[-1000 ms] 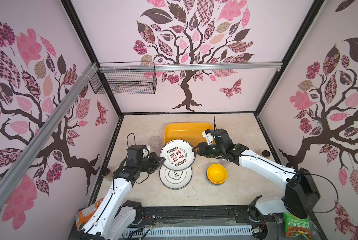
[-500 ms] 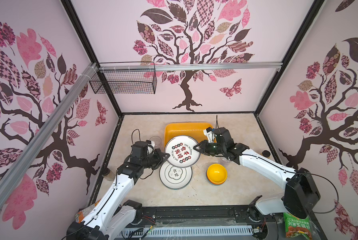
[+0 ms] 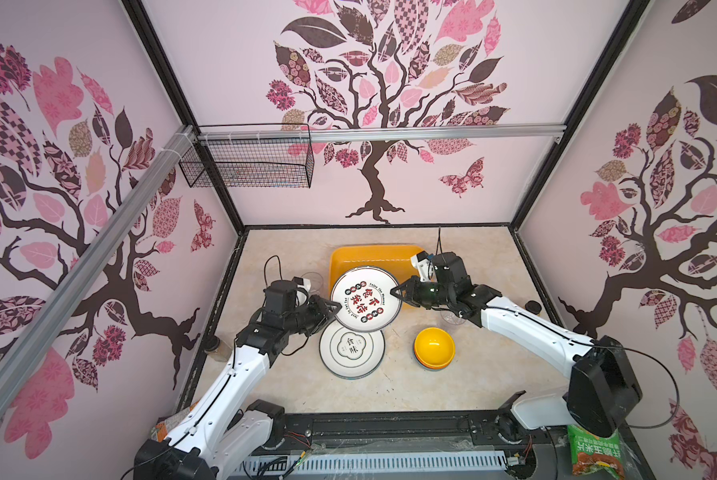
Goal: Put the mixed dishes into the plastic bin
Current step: 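Lower the plate into the yellow bin and open the right gripper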
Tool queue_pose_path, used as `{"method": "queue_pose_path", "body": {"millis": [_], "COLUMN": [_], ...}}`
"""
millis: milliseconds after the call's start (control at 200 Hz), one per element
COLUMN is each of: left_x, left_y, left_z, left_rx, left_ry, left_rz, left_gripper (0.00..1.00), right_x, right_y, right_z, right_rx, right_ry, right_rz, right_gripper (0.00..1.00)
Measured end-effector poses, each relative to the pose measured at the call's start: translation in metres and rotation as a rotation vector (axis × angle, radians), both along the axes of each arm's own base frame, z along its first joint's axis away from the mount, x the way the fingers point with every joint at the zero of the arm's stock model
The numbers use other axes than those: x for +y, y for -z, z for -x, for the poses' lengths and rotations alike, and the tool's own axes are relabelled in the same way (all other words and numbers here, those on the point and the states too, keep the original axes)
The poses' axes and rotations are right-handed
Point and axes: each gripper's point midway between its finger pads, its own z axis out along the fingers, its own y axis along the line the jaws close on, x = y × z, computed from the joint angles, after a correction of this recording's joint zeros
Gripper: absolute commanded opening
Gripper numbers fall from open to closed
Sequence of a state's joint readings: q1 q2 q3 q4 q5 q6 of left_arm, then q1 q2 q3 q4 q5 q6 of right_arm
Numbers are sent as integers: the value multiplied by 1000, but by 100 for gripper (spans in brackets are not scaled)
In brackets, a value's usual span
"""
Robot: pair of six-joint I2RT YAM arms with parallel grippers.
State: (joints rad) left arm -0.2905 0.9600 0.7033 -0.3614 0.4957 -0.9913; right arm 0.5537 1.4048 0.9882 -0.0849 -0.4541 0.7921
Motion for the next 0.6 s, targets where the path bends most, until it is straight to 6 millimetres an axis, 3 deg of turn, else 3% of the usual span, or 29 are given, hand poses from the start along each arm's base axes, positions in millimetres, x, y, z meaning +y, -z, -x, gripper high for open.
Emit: {"method": "queue_pose_path", "body": {"millis": [270, 600], "left_x": [15, 35], "left_y": [-7, -5], "left_z": [3, 21], "left_rx": [-36, -46], "left_ry": [-56, -95], "left_rz": [-64, -148], "left_gripper": [54, 61], "right_x": [-20, -18], "right_y": [16, 28], "right_z": [-26, -59], "right_rx": [20, 28], "right_ry": [70, 105], "right_rz": [44, 66], "right_gripper": [0, 0]}}
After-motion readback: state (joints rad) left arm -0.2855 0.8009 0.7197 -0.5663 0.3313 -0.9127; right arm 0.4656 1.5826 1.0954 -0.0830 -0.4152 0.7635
